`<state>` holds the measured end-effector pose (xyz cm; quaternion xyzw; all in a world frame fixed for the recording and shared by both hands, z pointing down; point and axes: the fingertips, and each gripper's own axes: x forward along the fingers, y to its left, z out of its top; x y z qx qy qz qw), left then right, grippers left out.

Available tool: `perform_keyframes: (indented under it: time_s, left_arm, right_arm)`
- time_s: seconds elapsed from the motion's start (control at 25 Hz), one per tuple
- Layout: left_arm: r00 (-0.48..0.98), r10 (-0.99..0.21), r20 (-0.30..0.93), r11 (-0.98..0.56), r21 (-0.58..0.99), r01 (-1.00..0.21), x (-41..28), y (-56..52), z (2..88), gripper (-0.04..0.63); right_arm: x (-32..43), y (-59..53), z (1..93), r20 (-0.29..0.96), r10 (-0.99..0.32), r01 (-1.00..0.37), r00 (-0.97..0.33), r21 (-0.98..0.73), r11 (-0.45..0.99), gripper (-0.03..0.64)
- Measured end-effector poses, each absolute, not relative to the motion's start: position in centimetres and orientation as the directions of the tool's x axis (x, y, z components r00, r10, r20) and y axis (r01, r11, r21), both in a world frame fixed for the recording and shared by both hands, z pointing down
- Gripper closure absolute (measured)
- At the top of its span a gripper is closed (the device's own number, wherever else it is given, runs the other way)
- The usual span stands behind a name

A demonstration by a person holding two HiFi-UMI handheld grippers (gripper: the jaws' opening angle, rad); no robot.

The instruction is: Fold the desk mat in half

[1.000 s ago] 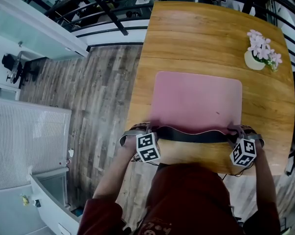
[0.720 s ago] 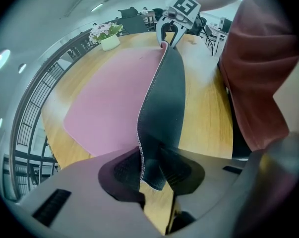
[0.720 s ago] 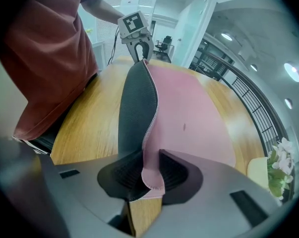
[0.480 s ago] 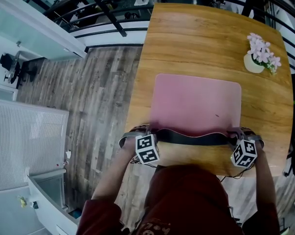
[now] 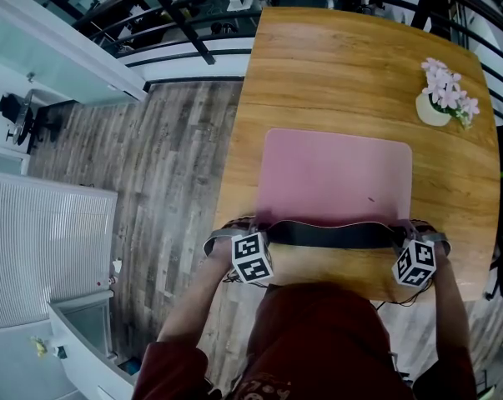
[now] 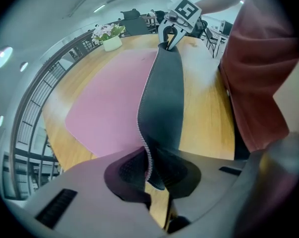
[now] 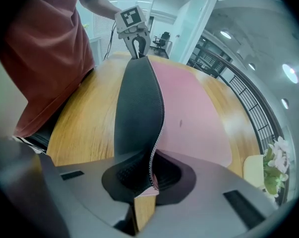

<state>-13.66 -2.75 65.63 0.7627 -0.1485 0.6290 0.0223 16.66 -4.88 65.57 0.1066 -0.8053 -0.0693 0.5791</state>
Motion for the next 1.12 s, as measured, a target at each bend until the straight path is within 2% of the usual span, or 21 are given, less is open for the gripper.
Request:
perform_keyframes:
  time_s: [0.08, 1.12]
  left_arm:
    - [0.153, -0.226, 0.962, -0.950, -0.182, -0.254, -13.8, -3.4, 65.7, 0.550]
    - [0.154, -0.302, 0.941, -0.930, -0.255, -0.265, -14.4, -9.7, 65.6, 0.557]
  right_arm:
    - [16.9, -5.0, 65.8, 0.923, -0.261, -0.106, -0.284, 0.240, 0.965, 0.586]
    - [17.5, -8.4, 66.0, 0.920, -0.333, -0.201, -0.205, 0.294, 0.935, 0.588]
